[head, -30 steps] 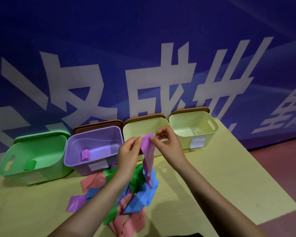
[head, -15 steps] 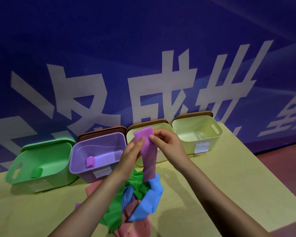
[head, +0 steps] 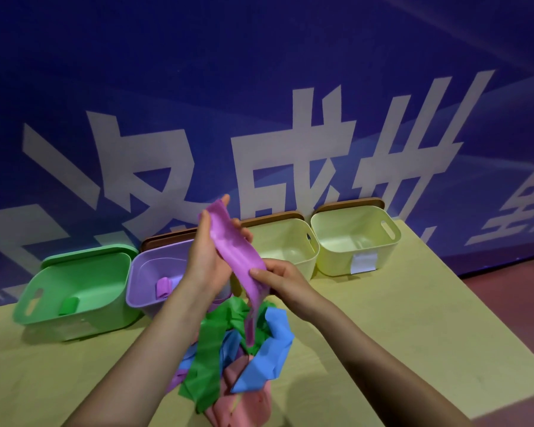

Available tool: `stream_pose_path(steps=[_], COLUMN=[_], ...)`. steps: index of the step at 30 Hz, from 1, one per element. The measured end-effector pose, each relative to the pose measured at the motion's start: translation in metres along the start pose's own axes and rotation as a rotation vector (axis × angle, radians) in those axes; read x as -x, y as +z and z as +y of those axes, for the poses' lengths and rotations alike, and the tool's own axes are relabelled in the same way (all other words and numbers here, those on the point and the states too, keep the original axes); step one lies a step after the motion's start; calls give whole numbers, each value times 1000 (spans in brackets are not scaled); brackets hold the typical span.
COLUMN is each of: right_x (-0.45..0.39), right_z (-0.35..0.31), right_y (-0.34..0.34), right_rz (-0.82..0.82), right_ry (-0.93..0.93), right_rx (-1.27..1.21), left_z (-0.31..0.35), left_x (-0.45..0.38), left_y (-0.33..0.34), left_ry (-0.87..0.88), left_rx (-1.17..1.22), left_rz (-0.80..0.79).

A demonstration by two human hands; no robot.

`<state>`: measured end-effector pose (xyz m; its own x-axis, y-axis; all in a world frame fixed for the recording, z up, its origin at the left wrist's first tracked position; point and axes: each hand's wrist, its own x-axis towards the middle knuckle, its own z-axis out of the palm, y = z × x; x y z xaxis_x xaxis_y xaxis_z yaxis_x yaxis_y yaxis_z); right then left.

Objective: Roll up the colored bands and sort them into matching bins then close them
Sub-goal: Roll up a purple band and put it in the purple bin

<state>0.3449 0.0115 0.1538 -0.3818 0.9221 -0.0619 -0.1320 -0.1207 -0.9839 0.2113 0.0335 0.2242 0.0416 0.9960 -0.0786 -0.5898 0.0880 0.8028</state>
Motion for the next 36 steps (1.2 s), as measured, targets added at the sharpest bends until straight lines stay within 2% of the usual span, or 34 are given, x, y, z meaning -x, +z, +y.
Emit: stream_pose_path(steps=[4,8,11,19,22,25,27,31,34,36], right_x=[2,11,13,23,24,26,25,24,25,22], right_z=[11,24,29,55,59,58,45,-11,-45,-50], right_y=[5,-1,-6,-26,-29,-35,-35,-20,-5,-1], right_rz=[-32,-54,-43,6,10,88,183,334,281,245], right_ry=[72,151,181,227,236,233,144,-240,-437,-474], right_rx=[5,138,180,142,220,306,307,266,378,438], left_z=[13,39,40,39,33,26,17,-5,-17,-22], left_x=[-8,-20,-20,-7,-1,10,20,36,42,46], left_y=[-17,-48,-61,-63,-53,-36,-21,-7,-2,4], left_ry=[77,149,138,142,108,56,-5,-64,-44,-47], left_rx=[12,71,95,239,220,120,1,-260,-451,-468], left_rz=[115,142,164,151,131,70,55,19,25,14])
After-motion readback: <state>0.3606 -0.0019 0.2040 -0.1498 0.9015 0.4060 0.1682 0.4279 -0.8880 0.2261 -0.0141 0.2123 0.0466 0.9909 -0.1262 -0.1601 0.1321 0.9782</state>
